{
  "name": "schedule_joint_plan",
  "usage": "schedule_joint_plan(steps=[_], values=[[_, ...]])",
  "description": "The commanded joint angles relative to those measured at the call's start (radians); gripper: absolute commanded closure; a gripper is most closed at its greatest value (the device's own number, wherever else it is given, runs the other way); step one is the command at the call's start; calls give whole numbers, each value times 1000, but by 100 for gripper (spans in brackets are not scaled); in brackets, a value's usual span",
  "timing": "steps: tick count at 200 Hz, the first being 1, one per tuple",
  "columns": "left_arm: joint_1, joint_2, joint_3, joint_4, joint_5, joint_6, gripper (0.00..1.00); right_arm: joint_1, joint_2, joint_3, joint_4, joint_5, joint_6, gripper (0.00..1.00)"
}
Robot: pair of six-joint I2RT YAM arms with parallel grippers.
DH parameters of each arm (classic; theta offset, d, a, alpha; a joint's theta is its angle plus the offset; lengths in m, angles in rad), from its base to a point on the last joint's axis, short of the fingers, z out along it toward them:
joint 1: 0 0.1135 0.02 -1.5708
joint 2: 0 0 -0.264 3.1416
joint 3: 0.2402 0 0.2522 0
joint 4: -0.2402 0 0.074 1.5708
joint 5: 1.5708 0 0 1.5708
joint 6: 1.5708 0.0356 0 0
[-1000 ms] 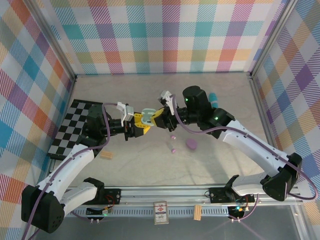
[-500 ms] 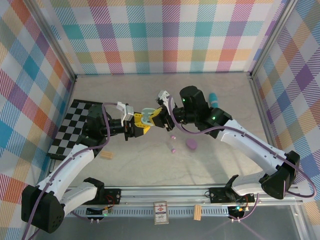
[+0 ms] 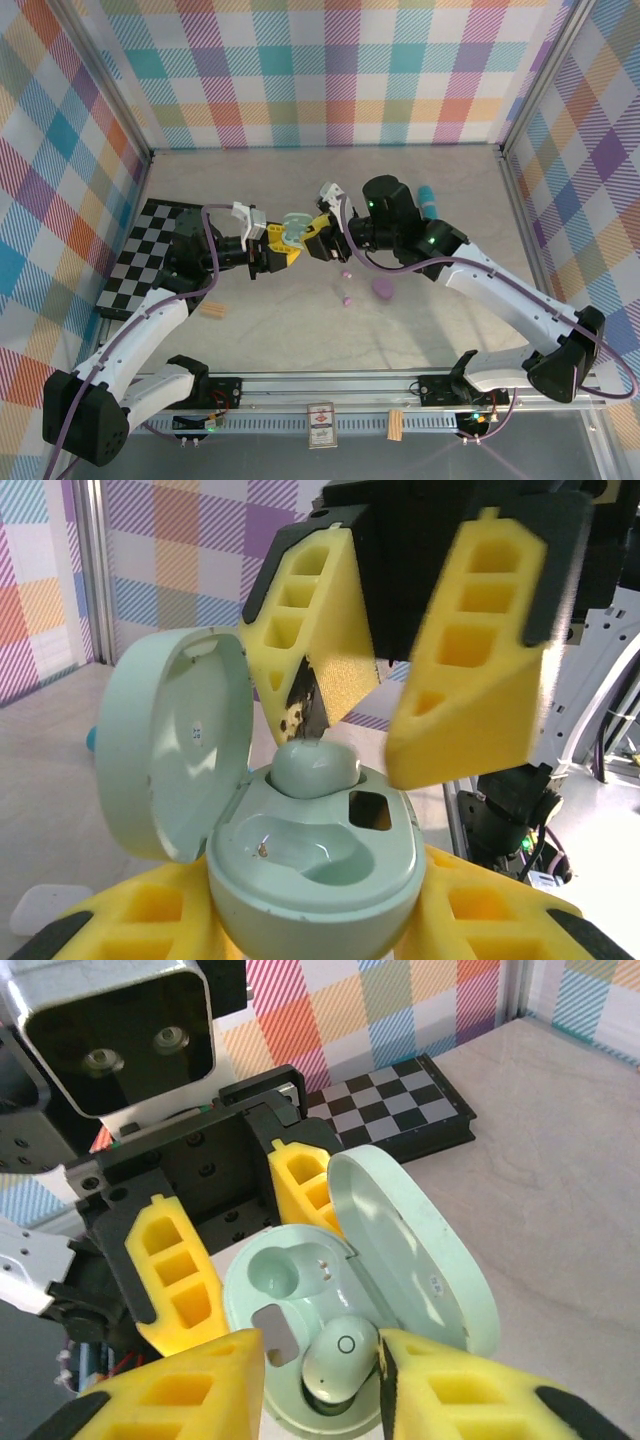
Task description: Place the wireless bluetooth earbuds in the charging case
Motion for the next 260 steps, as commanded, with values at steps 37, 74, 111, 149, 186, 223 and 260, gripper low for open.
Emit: schedule_joint_plan(steps=[37,74,111,149,186,223,260], values=[[-1,-16,8,63,28,1,65,-41,-169,-105,138,-59,75,41],[-1,-19,13,67,38,-3,65,-187,-230,-264,323,-164,238,36],[0,-35,9,67,34,-2,65,-329,-151,-365,469,-193,453,35],[-1,-39,6,70,38,-5,65,-336,112,-284,365,-220,473,35],[-1,-42,13,68,42,-10,65,-270,380,-164,325,-221,426,34],[-1,-55,16,61,42,-16,65,-171,614,35,189,-191,281,36],[-1,-77,21,46,34,-21,65,-102,807,265,16,-181,148,38]])
